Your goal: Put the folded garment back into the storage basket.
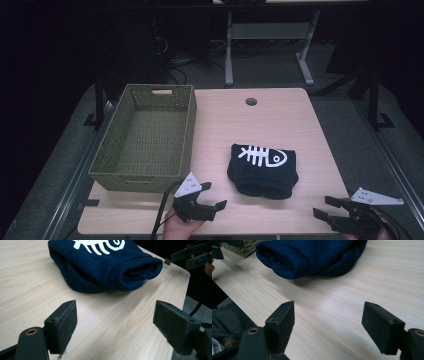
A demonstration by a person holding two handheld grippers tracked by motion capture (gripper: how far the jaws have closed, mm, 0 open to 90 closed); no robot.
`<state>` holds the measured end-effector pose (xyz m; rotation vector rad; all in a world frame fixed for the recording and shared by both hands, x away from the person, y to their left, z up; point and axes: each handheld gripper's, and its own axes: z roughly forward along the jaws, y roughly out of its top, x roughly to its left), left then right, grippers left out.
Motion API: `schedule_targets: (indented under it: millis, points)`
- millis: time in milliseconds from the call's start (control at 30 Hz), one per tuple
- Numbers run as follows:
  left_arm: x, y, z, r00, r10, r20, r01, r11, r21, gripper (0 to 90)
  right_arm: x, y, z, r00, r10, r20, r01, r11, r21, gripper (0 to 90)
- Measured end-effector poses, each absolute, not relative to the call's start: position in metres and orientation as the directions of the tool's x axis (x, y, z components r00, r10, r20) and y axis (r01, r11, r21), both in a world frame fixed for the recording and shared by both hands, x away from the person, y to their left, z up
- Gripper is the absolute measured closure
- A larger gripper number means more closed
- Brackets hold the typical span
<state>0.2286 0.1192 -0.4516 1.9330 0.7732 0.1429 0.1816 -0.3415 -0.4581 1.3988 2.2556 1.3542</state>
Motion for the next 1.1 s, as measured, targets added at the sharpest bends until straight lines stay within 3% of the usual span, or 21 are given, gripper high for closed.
schedule_targets:
  millis: [1100]
  points:
    - [0.273, 0.078, -0.435, 0.765, 0.596, -0.243, 0.489, -0.291, 0.823, 18.3, 0.237, -0.328, -0.425, -0.591, 0.750, 0.298, 0.618, 0.183, 0.765, 24.7]
